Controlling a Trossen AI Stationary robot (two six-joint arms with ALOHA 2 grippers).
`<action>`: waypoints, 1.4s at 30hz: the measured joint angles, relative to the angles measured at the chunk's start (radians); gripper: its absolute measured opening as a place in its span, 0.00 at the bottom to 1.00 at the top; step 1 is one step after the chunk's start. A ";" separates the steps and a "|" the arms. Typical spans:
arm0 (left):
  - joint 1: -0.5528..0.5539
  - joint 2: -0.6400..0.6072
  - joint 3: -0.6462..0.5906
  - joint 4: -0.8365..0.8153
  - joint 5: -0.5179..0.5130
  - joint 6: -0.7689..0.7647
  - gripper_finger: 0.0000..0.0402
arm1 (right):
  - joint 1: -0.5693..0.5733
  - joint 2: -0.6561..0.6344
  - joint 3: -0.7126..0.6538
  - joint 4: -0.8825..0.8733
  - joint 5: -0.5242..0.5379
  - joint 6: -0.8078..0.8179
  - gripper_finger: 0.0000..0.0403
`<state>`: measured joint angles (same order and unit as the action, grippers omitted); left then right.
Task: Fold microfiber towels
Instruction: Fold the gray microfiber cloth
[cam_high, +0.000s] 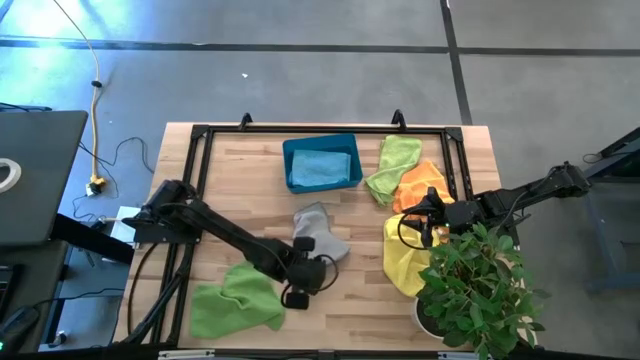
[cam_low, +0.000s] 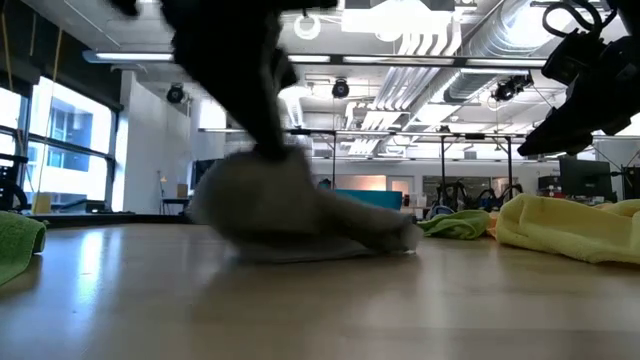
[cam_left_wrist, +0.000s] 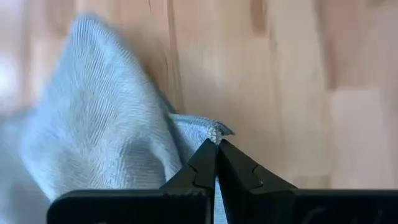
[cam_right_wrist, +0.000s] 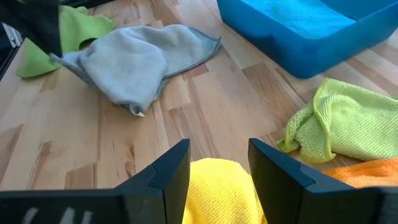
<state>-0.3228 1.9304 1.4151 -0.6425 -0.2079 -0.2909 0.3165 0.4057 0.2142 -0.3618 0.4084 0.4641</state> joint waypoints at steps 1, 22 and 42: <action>0.000 -0.001 0.022 -0.019 -0.009 0.015 0.00 | 0.000 0.000 0.000 0.000 0.000 0.000 0.38; 0.070 -0.002 0.478 -0.315 -0.201 0.308 0.00 | -0.002 0.000 0.000 -0.007 0.005 0.000 0.38; 0.116 -0.003 0.798 -0.439 -0.196 0.442 0.00 | -0.002 0.000 0.000 0.246 0.072 -0.001 0.38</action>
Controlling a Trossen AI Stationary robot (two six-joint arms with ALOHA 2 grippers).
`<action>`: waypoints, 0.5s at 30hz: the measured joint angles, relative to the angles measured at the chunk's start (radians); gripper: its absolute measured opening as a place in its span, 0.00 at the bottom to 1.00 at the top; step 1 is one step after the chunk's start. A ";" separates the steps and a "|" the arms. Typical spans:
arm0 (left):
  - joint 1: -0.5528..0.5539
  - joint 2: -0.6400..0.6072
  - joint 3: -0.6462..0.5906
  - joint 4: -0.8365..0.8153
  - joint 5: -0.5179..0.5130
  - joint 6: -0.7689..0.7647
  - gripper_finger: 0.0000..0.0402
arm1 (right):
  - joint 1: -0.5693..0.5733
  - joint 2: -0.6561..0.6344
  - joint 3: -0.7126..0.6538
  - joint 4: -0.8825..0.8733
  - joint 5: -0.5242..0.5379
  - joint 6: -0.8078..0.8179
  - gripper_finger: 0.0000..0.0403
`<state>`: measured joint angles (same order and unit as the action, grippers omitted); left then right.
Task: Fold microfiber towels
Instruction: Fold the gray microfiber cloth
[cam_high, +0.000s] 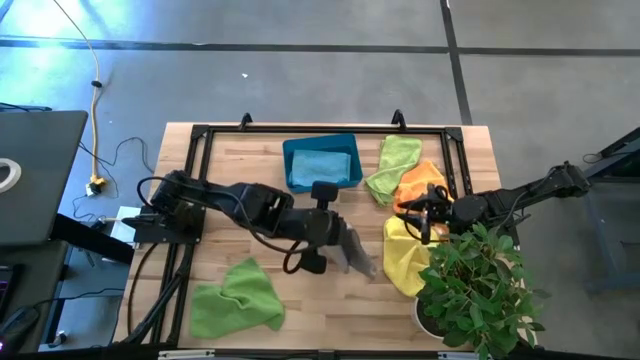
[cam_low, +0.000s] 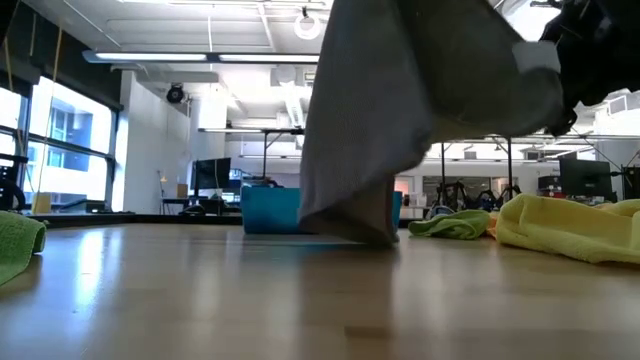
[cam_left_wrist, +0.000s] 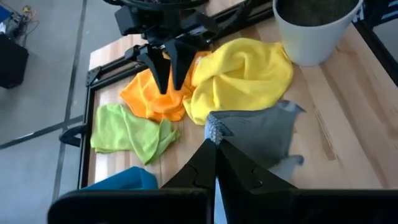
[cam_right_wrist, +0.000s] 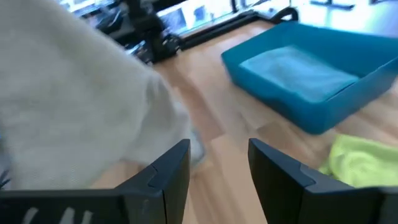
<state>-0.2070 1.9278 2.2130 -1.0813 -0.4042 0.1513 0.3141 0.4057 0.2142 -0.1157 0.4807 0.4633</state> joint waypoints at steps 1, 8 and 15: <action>0.000 0.000 0.001 0.000 0.000 0.000 0.00 | 0.000 0.001 0.000 0.008 0.022 0.000 0.38; 0.029 0.000 0.001 0.001 0.006 -0.031 0.00 | 0.007 0.110 0.000 0.242 -0.096 -0.062 0.38; 0.102 0.000 0.001 0.027 0.017 -0.069 0.00 | 0.014 0.323 0.000 0.534 -0.097 -0.265 0.38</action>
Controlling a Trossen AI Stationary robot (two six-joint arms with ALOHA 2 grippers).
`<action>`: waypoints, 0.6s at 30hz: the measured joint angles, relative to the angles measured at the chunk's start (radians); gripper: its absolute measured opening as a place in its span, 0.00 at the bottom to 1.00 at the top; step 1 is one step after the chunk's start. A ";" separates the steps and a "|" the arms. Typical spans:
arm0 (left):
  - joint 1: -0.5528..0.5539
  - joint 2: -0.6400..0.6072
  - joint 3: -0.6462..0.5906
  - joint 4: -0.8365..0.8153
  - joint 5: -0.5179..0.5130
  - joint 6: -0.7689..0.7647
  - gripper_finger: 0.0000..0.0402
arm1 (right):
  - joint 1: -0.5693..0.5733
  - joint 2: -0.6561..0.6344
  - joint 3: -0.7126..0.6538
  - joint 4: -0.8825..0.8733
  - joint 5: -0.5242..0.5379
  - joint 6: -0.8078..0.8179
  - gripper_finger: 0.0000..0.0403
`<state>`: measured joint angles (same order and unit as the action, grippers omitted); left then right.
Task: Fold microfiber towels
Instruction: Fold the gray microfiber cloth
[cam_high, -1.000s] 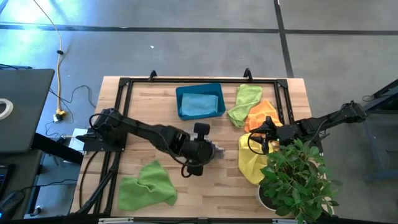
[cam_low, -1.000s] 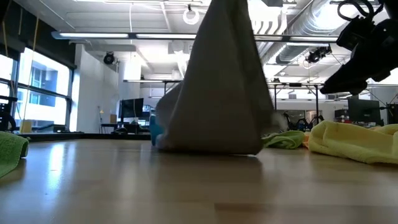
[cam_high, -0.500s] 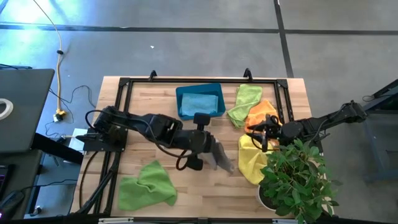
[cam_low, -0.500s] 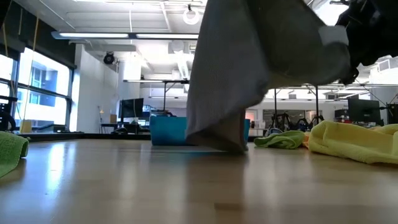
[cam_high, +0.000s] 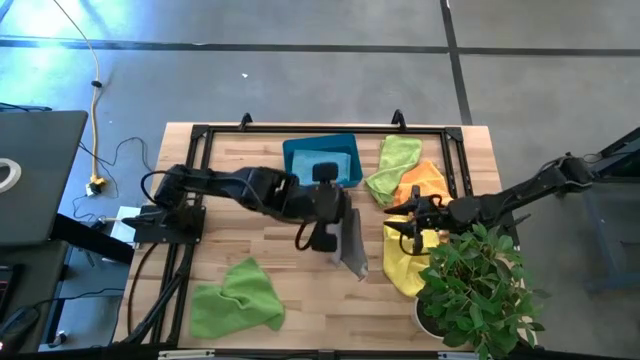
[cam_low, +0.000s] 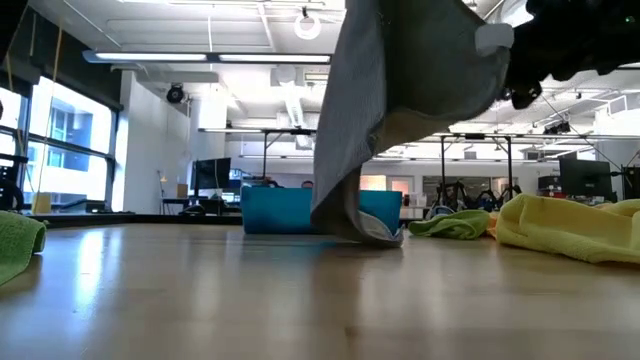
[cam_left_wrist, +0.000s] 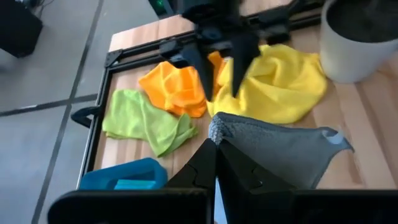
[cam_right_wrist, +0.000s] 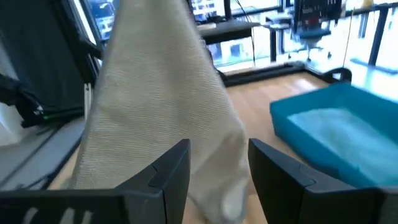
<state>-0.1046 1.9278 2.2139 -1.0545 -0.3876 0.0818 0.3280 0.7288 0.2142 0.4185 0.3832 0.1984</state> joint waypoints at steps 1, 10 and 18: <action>0.012 0.000 0.000 0.006 0.010 0.000 0.00 | 0.000 0.027 0.000 0.032 0.000 -0.024 0.38; 0.119 0.000 0.000 0.011 0.104 -0.003 0.00 | 0.000 0.150 0.000 0.168 0.000 -0.086 0.38; 0.169 0.000 0.000 0.012 0.180 0.000 0.00 | 0.000 0.175 0.000 0.174 -0.001 -0.063 0.38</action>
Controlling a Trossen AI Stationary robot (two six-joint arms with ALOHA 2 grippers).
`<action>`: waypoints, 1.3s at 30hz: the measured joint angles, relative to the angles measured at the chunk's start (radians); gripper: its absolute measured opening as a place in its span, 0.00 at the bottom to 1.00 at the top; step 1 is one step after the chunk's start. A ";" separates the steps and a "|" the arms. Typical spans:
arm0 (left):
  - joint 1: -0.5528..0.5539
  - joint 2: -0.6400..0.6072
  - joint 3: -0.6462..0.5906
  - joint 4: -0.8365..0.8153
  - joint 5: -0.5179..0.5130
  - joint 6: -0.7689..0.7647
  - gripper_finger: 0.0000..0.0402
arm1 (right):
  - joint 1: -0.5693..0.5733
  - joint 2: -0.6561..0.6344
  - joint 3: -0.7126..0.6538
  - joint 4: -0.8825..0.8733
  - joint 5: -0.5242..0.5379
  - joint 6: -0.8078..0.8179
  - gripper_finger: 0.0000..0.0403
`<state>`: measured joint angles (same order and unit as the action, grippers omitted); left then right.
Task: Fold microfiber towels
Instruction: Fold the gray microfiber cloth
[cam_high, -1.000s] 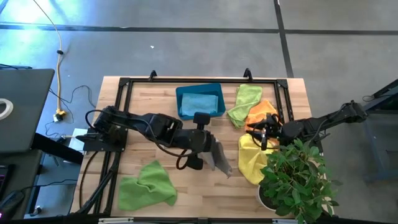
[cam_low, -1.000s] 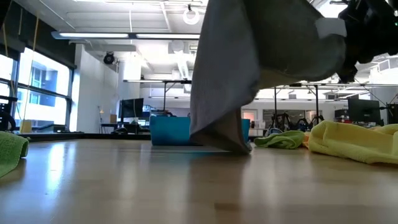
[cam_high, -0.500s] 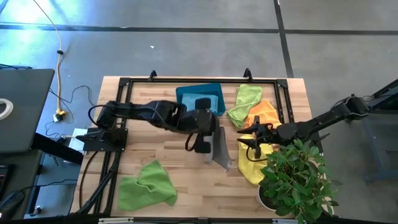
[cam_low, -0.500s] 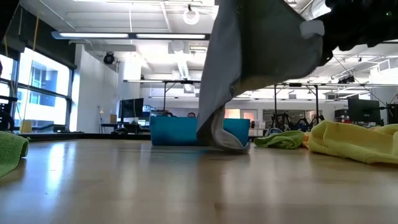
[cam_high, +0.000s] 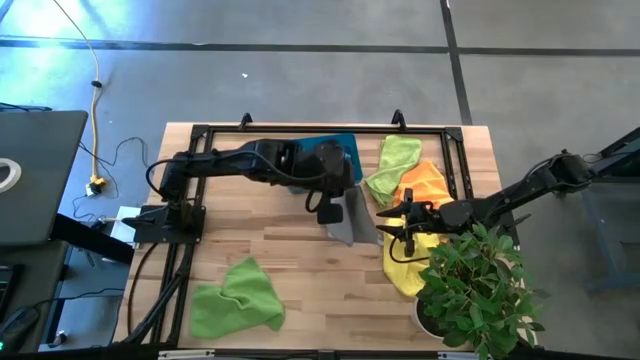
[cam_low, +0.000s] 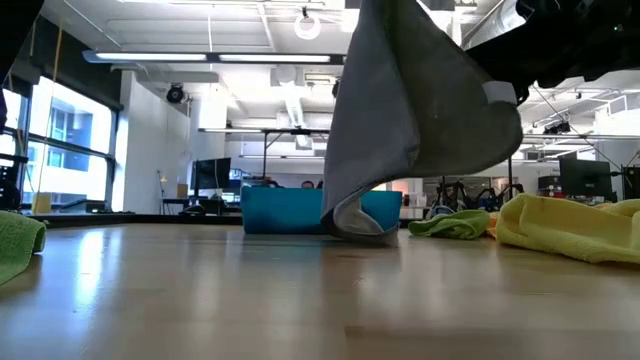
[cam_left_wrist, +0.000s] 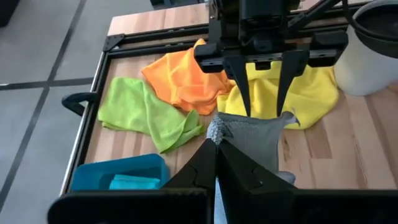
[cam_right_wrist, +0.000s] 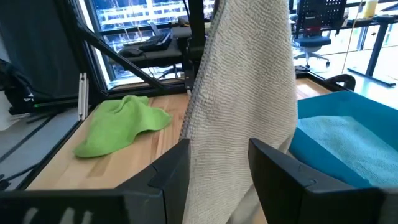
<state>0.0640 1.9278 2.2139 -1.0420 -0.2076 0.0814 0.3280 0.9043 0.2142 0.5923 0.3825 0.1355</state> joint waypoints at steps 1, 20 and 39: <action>0.001 0.000 0.000 0.000 0.001 0.000 0.00 | 0.000 0.000 0.000 0.000 0.000 0.004 0.38; 0.001 0.000 0.000 0.071 0.072 0.000 0.00 | -0.001 0.016 0.000 0.113 -0.023 0.108 0.38; 0.012 0.060 0.000 0.108 0.112 0.027 0.00 | 0.005 0.048 0.001 0.257 -0.042 0.048 0.38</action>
<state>0.0756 1.9874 2.2135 -0.9344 -0.0957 0.1083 0.3328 0.9520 0.2150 0.8498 0.3408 0.1835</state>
